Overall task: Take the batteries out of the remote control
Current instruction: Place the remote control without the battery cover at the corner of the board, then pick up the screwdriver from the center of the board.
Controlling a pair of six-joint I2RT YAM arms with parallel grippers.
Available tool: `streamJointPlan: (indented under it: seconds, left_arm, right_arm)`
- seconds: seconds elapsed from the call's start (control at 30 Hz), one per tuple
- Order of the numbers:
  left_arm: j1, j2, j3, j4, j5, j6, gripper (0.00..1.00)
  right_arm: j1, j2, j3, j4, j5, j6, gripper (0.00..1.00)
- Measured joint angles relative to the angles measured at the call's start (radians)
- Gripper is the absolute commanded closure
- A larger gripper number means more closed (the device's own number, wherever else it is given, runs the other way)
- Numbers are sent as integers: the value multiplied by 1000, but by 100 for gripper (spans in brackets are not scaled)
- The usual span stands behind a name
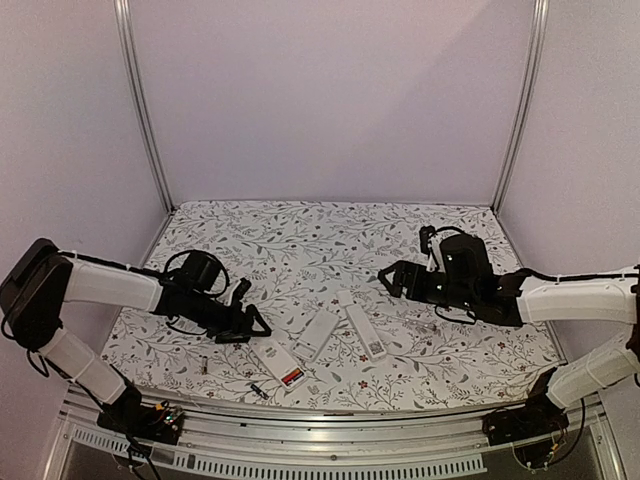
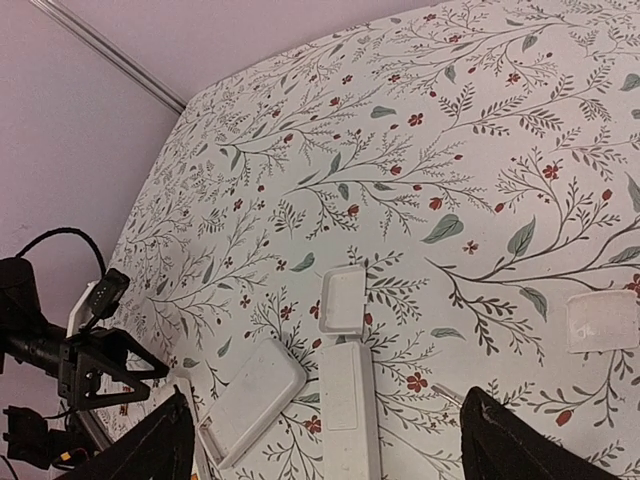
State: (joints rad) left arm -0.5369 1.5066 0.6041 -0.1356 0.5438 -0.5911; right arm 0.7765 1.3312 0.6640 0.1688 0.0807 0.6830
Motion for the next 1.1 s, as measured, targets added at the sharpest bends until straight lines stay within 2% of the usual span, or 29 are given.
streamJointPlan:
  seconds: [0.23, 0.43, 0.6, 0.73, 0.9, 1.1]
  left_arm:
    - [0, -50, 32, -85, -115, 14, 11]
    - [23, -145, 128, -171, -184, 52, 10]
    - [121, -245, 205, -222, -182, 113, 9]
    - [227, -259, 264, -249, -149, 170, 9]
    - [335, -256, 310, -259, -156, 223, 9]
    - [343, -257, 312, -240, -217, 252, 9]
  right_arm:
    - [0, -29, -1, -6, 12, 1, 9]
    - [0, -40, -1, -22, 16, 0, 9]
    - [0, -53, 2, -82, 26, -3, 6]
    - [-6, -71, 5, -142, 49, -5, 4]
    - [-80, -92, -3, -190, 38, 5, 4]
    - [-199, -100, -64, -212, -16, 21, 5]
